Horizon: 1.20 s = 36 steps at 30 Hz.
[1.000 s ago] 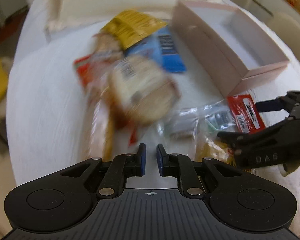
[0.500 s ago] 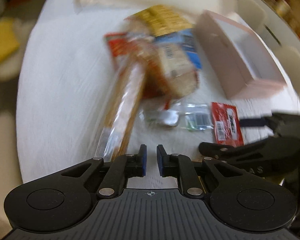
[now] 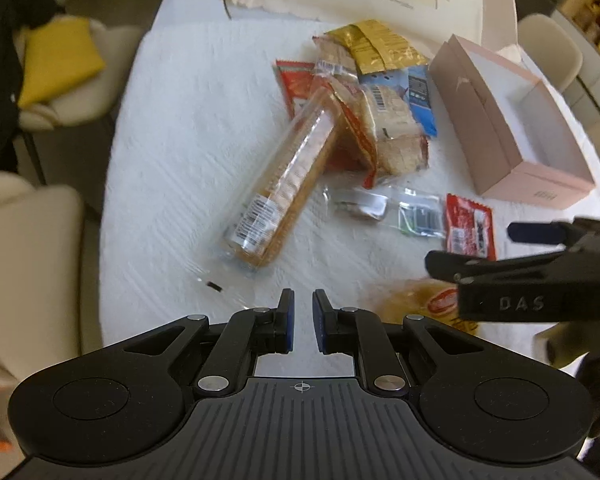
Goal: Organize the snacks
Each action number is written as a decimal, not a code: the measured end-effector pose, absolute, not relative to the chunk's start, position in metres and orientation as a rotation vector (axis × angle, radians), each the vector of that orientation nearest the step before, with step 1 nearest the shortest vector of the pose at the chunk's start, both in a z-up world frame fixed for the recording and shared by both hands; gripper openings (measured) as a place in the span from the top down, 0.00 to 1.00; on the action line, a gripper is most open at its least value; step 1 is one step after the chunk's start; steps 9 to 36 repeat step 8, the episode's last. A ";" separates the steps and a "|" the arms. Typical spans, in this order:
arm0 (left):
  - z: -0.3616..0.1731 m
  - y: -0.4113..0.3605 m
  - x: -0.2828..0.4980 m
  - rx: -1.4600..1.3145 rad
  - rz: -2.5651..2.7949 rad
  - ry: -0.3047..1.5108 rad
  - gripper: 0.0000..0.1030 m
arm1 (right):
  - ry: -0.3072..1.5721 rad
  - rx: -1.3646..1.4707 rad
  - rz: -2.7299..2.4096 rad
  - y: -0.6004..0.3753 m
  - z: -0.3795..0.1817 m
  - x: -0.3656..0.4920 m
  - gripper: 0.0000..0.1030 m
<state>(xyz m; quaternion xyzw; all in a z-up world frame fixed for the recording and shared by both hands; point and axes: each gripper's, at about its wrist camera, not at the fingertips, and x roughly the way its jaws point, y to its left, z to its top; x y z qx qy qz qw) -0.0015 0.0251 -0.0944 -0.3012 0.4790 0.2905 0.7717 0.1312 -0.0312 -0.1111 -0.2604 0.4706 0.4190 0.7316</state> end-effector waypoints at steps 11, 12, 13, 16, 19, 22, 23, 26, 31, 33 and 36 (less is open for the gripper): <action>-0.096 0.030 -0.005 -0.695 0.620 1.033 0.85 | 1.055 -0.550 0.889 -0.036 -0.117 0.138 0.04; -0.096 0.030 -0.005 -0.695 0.620 1.033 0.85 | 1.055 -0.550 0.889 -0.036 -0.117 0.138 0.04; -0.096 0.030 -0.005 -0.695 0.620 1.033 0.85 | 1.055 -0.550 0.889 -0.036 -0.117 0.138 0.04; -0.096 0.030 -0.005 -0.695 0.620 1.033 0.85 | 1.055 -0.550 0.889 -0.036 -0.117 0.138 0.04; -0.096 0.030 -0.005 -0.695 0.620 1.033 0.85 | 1.055 -0.550 0.889 -0.036 -0.117 0.138 0.04; -0.096 0.030 -0.005 -0.695 0.620 1.033 0.85 | 1.055 -0.550 0.889 -0.036 -0.117 0.138 0.04; -0.096 0.030 -0.005 -0.695 0.620 1.033 0.85 | 1.055 -0.550 0.889 -0.036 -0.117 0.138 0.04; -0.096 0.030 -0.005 -0.695 0.620 1.033 0.85 | 1.055 -0.550 0.889 -0.036 -0.117 0.138 0.04; -0.096 0.030 -0.005 -0.695 0.620 1.033 0.85 | 1.055 -0.550 0.889 -0.036 -0.117 0.138 0.04; -0.096 0.030 -0.005 -0.695 0.620 1.033 0.85 | 1.055 -0.550 0.889 -0.036 -0.117 0.138 0.04; -0.096 0.030 -0.005 -0.695 0.620 1.033 0.85 | 1.055 -0.550 0.889 -0.036 -0.117 0.138 0.04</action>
